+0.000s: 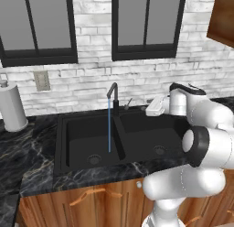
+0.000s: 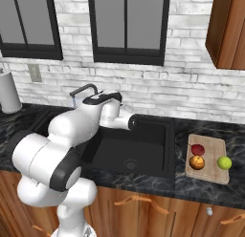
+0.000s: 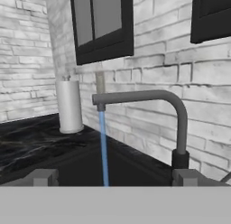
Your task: Pick the pear, pear, orange from the sink and place them on the cutting board to airdry. Then turn off the sink faucet.
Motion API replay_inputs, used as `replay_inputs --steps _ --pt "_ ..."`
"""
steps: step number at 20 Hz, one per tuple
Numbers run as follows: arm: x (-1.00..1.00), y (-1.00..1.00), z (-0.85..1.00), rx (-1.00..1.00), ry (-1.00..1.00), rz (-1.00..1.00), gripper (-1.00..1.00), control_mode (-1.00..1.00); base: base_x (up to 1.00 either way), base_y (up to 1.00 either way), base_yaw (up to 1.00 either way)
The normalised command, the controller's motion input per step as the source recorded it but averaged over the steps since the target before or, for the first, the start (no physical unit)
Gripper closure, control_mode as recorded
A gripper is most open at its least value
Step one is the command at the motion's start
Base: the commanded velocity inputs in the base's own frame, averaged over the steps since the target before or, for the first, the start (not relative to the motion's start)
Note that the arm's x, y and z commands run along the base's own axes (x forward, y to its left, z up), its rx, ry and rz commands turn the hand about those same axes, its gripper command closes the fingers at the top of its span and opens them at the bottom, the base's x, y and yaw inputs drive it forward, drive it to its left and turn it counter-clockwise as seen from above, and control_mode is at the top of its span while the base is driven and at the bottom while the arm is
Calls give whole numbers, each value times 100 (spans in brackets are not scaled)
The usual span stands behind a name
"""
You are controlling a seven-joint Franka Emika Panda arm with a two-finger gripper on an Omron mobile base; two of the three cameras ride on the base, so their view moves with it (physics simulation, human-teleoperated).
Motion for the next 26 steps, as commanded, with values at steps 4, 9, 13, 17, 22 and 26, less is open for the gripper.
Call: replay_inputs --steps 4,9,13,17,22,26 --pt "29 -7 -12 1 0 4 -100 -100 0 0 0" --pt "36 0 -10 3 0 7 -100 -100 0 0 0" --pt "26 0 -9 3 0 8 -100 -100 0 0 0" --pt "25 0 -20 1 1 9 -100 -100 0 0 0" --pt "24 1 -17 0 1 9 -100 -100 0 0 0" --pt "26 1 -14 0 0 8 -100 -100 0 0 0"
